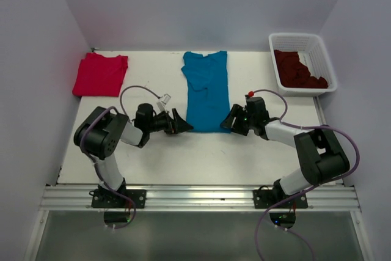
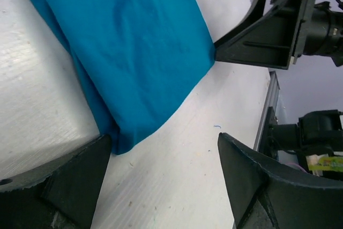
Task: Fold and stack the t-shirts
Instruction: Fold the tshirt
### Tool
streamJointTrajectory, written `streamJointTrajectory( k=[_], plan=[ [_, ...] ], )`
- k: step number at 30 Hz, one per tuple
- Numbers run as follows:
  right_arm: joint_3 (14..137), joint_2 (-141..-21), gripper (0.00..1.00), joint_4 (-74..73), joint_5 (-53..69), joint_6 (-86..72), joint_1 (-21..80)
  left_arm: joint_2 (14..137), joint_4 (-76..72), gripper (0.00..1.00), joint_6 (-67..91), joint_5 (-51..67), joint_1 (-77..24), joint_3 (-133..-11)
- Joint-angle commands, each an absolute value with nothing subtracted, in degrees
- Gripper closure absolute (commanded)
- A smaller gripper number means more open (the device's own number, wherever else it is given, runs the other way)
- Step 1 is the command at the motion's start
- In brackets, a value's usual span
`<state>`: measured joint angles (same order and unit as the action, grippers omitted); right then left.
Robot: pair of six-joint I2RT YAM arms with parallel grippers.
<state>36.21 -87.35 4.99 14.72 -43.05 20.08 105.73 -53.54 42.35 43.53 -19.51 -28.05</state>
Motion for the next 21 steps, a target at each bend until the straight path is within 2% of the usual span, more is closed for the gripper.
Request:
streamJointTrajectory(
  k=[1,11,21],
  plan=[
    [33.84,-88.86,0.36,-0.97,13.45,-42.27,20.13,104.07,-24.81,0.12,32.88,29.54,-18.99,-28.2],
    [33.75,-89.56,0.38,-0.88,13.1,-41.84,20.13,109.34,-23.56,0.2,32.26,27.44,-19.34,-30.41],
    [33.58,-89.83,0.38,-0.97,12.75,-41.66,20.13,95.37,-11.6,0.11,31.55,16.36,-20.12,-29.8]
  ],
)
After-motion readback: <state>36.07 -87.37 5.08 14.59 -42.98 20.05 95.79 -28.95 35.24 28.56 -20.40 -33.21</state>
